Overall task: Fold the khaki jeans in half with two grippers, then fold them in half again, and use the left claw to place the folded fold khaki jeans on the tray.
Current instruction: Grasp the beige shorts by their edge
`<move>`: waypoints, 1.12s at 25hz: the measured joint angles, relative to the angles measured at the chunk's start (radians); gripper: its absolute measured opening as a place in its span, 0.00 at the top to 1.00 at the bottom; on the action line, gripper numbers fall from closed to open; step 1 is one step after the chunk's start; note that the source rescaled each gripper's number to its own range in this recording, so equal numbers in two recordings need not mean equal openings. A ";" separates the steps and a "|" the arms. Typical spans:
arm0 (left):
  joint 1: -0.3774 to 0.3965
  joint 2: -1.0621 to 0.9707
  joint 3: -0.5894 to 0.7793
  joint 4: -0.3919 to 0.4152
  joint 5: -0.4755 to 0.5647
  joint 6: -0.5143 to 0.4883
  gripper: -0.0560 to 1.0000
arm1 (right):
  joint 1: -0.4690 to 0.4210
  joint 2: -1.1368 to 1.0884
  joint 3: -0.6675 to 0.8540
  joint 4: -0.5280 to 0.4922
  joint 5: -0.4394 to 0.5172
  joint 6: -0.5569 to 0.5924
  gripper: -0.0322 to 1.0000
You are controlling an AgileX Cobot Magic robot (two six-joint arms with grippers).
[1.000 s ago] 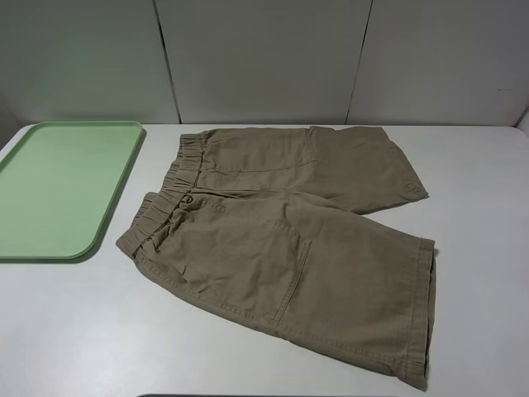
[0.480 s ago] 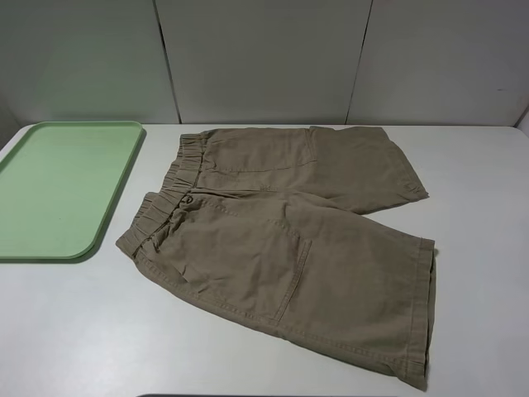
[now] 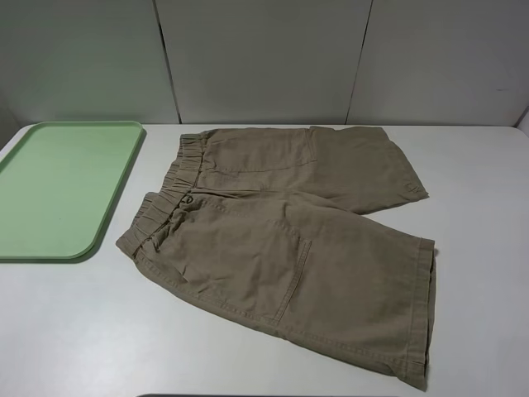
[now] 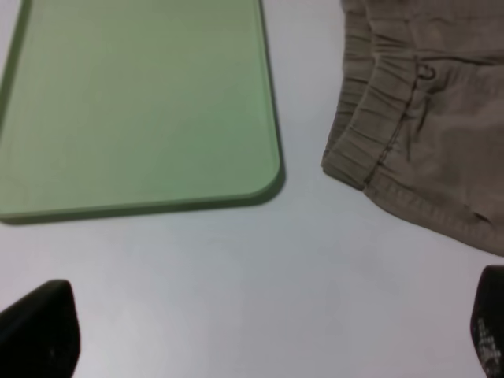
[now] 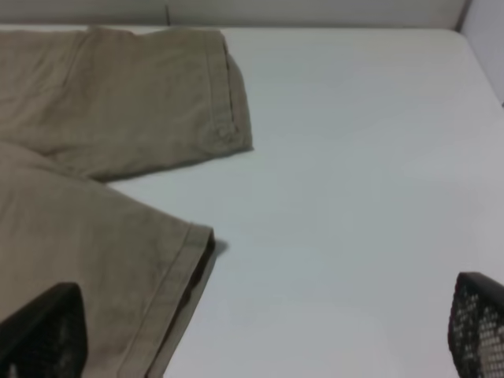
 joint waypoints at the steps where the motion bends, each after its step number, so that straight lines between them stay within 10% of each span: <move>1: -0.001 0.027 -0.016 -0.008 0.000 0.011 0.01 | 0.000 0.033 -0.013 0.010 0.000 -0.016 0.00; 9: -0.006 0.402 -0.215 -0.134 0.002 0.290 0.03 | 0.020 0.373 -0.171 0.090 -0.013 -0.215 0.00; 13: -0.128 0.564 -0.285 -0.182 0.002 0.451 0.03 | 0.127 0.482 -0.203 0.092 -0.026 -0.270 0.00; 21: -0.477 0.797 -0.302 -0.020 0.003 0.551 0.05 | 0.434 0.650 -0.203 0.078 -0.025 -0.302 0.00; 28: -0.606 0.971 -0.302 0.060 -0.036 0.644 0.06 | 0.598 0.825 -0.203 0.078 -0.057 -0.336 0.00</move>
